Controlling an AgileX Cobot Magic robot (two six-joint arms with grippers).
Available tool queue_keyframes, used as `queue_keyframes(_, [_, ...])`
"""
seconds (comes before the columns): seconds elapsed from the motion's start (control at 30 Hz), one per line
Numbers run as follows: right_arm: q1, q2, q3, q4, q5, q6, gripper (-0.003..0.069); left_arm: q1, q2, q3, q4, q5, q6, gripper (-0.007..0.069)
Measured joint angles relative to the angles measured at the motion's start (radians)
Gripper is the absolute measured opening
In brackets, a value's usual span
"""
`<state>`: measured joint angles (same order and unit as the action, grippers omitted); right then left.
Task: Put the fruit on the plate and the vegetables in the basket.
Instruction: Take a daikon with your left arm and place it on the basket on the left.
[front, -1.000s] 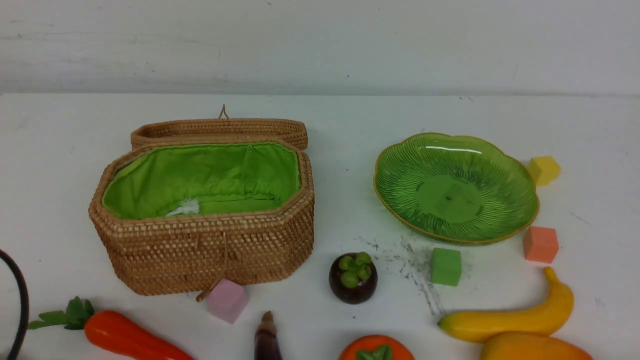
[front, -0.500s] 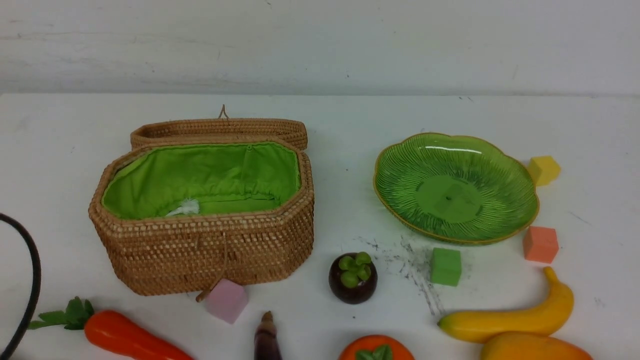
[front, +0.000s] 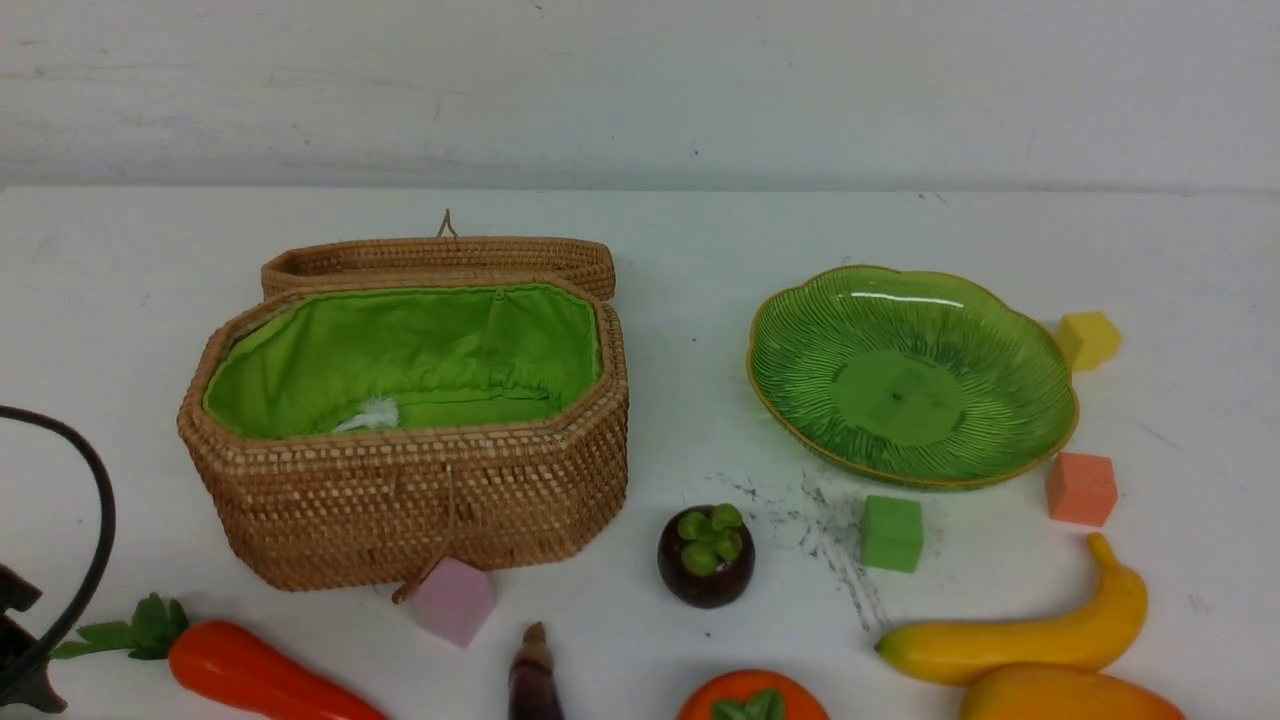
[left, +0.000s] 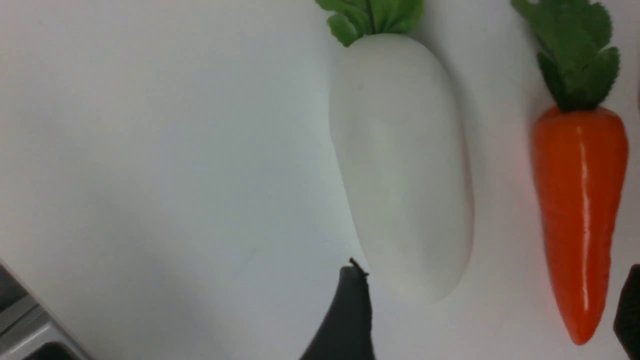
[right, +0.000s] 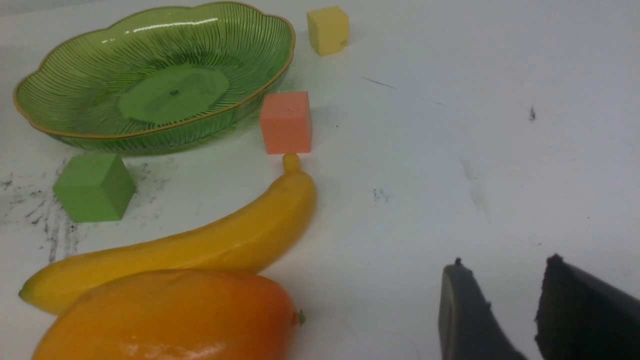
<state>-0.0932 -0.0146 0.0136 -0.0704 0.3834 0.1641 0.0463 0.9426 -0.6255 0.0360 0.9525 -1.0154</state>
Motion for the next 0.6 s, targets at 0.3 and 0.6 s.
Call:
queue_keyframes(0.3, [0.000, 0.000, 0.000, 0.000, 0.000, 0.000, 0.0243, 0.000, 0.210, 0.000, 0.005, -0.142, -0.005, 0.0602])
queue_keyframes(0.6, [0.000, 0.000, 0.000, 0.000, 0.000, 0.000, 0.0243, 0.000, 0.417, 0.000, 0.035, -0.143, -0.005, 0.0594])
